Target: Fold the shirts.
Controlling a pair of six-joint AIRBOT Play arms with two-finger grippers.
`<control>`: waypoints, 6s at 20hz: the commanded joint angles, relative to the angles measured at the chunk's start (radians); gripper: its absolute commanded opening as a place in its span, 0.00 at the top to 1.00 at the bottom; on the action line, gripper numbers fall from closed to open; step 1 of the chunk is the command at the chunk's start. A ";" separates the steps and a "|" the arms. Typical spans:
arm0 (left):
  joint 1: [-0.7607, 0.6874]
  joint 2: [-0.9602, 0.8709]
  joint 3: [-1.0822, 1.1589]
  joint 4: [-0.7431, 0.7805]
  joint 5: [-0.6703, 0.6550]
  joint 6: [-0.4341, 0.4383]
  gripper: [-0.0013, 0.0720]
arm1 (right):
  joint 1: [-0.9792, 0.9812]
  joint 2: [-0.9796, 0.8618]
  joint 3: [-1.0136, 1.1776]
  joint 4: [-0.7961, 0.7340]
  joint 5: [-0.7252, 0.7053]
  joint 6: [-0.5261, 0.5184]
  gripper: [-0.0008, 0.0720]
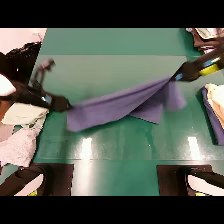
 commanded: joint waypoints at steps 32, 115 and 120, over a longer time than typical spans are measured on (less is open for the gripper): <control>0.215 -0.502 0.003 -0.094 0.151 0.095 0.23 | 0.040 -0.021 -0.495 0.010 -0.241 -0.010 0.97; 0.290 -0.211 -0.216 -0.020 0.071 0.069 0.24 | -0.375 0.141 -0.536 0.016 -0.251 -0.089 0.56; 0.290 -0.211 -0.319 -0.191 0.209 0.158 0.24 | -0.375 0.195 -0.572 0.015 -0.233 -0.089 0.56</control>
